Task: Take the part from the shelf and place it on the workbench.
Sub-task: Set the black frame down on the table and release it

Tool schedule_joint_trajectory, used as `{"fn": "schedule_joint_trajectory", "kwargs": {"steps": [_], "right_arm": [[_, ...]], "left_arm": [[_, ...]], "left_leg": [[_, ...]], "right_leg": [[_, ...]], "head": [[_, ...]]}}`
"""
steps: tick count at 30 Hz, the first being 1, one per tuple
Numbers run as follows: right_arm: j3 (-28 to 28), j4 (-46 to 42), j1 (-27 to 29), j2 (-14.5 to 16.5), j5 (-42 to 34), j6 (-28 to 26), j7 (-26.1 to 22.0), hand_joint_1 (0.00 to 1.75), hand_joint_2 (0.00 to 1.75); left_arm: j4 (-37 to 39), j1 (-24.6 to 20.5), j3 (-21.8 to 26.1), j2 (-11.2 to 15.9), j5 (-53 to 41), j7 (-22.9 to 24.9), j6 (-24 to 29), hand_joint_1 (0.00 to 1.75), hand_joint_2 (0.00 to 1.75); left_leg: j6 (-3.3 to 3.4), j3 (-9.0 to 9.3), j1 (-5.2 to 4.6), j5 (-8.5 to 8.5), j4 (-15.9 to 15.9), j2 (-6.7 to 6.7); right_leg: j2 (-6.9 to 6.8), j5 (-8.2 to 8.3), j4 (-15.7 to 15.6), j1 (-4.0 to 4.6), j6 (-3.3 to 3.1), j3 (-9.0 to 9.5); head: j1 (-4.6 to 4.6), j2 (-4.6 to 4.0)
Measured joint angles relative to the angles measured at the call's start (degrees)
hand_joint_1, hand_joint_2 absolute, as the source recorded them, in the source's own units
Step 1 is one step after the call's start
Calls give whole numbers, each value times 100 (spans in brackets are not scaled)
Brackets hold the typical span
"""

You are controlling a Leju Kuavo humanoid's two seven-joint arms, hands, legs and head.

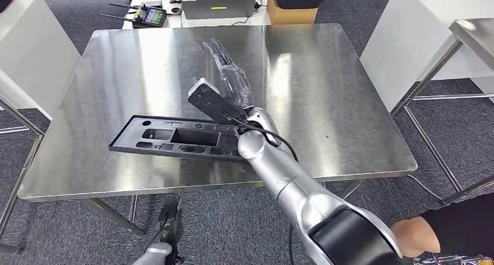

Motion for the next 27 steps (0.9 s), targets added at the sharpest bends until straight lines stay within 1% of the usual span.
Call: {"fn": "schedule_joint_trajectory", "kwargs": {"steps": [3, 5, 6, 8, 10, 12, 14, 15, 16, 17, 19, 22, 23, 24, 25, 26, 27], "right_arm": [[-1, -285, 128, -1, 42, 67, 12, 0, 0], [-38, -473, 218, -1, -134, 231, -83, 0, 0], [-75, -599, 290, -1, -296, 377, -166, 0, 0], [-177, -986, 495, -3, -797, 841, -376, 0, 0], [-279, -1516, 773, -15, -1511, 1493, -572, 0, 0], [-390, -2185, 1138, -52, -2539, 2343, -702, 0, 0], [-538, -3039, 1654, -134, -3777, 3322, -826, 0, 0], [-619, -3494, 1963, -193, -4288, 3765, -919, 0, 0], [-702, -3956, 2285, -259, -4620, 4151, -1055, 0, 0], [-782, -4412, 2605, -333, -4747, 4467, -1227, 0, 0], [-941, -5297, 3258, -463, -4550, 4905, -1580, 0, 0], [-1295, -6441, 4128, -515, -4084, 5275, -1823, 0, 0], [-1449, -6756, 4351, -503, -3995, 5338, -1840, 0, 0], [-1606, -7029, 4534, -485, -3940, 5373, -1848, 0, 0], [-1761, -7259, 4687, -470, -3911, 5387, -1853, 0, 0], [-1908, -7446, 4826, -457, -3903, 5396, -1857, 0, 0], [-2060, -7598, 4958, -442, -3916, 5409, -1859, 0, 0]], "left_arm": [[-1, 0, 2, 55, 33, 20, -26, 0, 0], [-1, 0, 2, 80, 41, 20, -28, 0, 0], [-1, 0, 2, 91, 48, 19, -28, 0, 0], [-1, 2, 2, 117, 69, 9, -28, 0, 0], [-1, 3, 3, 148, 95, -26, -34, 0, 0], [-1, 6, 3, 175, 132, -88, -54, 0, 0], [-1, 14, 2, 197, 166, -169, -80, 0, 0], [-1, 19, 2, 212, 174, -209, -97, 0, 0], [-1, 24, 2, 230, 180, -245, -118, 0, 0], [-1, 29, 2, 253, 191, -274, -146, 0, 0], [-4, 35, 2, 318, 228, -322, -197, 0, 0], [-35, 57, -1, 441, 301, -399, -256, 0, 0], [-48, 67, -3, 474, 315, -415, -269, 0, 0], [-56, 75, -4, 502, 329, -425, -279, 0, 0], [-64, 81, -6, 521, 340, -432, -286, 0, 0], [-70, 89, -7, 536, 348, -435, -293, 0, 0], [-74, 93, -7, 551, 356, -443, -300, 0, 0]], "left_leg": [[0, 0, 2, 0, -1, -1], [0, 0, 3, 0, -1, 0], [0, 0, 3, 0, -1, 0], [0, 0, 3, 0, -1, -1], [-2, 0, 3, -2, -1, -2], [-5, 0, 3, -4, -1, -5], [-6, 0, 2, -7, 0, -15], [-7, 0, 1, -9, 0, -21], [-10, 0, -1, -11, 0, -25], [-11, 0, -4, -15, 0, -26], [-1, -4, -22, -35, 11, -22], [82, 8, -45, -63, 17, -14], [111, 37, -22, -41, -23, -5], [132, 65, -5, -15, -67, 6], [153, 89, 13, 8, -109, 18], [166, 99, 25, 23, -135, 29], [173, 93, 21, 27, -140, 33]], "right_leg": [[0, -1, 0, 0, -1, -6], [0, -1, 0, 0, -2, -13], [0, -2, 0, 0, -2, -20], [0, -2, 0, 0, -2, -36], [-1, -3, -1, -1, -3, -50], [-2, -6, -3, -2, -5, -55], [-7, -13, -4, -4, 2, -53], [-10, -17, -5, -6, 6, -51], [-11, -20, -5, -7, 10, -49], [-12, -20, -6, -10, 10, -49], [-10, -19, -18, -21, 19, -42], [-4, -8, -55, -82, 94, 23], [-3, -29, -32, -89, 109, 38], [-2, -90, 54, -80, 103, 7], [1, -210, 253, -72, 74, -83], [4, -381, 581, -72, 35, -244], [7, -564, 993, -73, 1, -455]], "head": [[-1, 0], [-1, 0], [-1, 0], [-1, 1], [0, 1], [-1, 1], [0, 0], [1, 0], [2, 0], [1, 0], [1, 1], [-4, 1], [-3, 1], [-2, 1], [10, 1], [22, 0], [33, 0]]}}
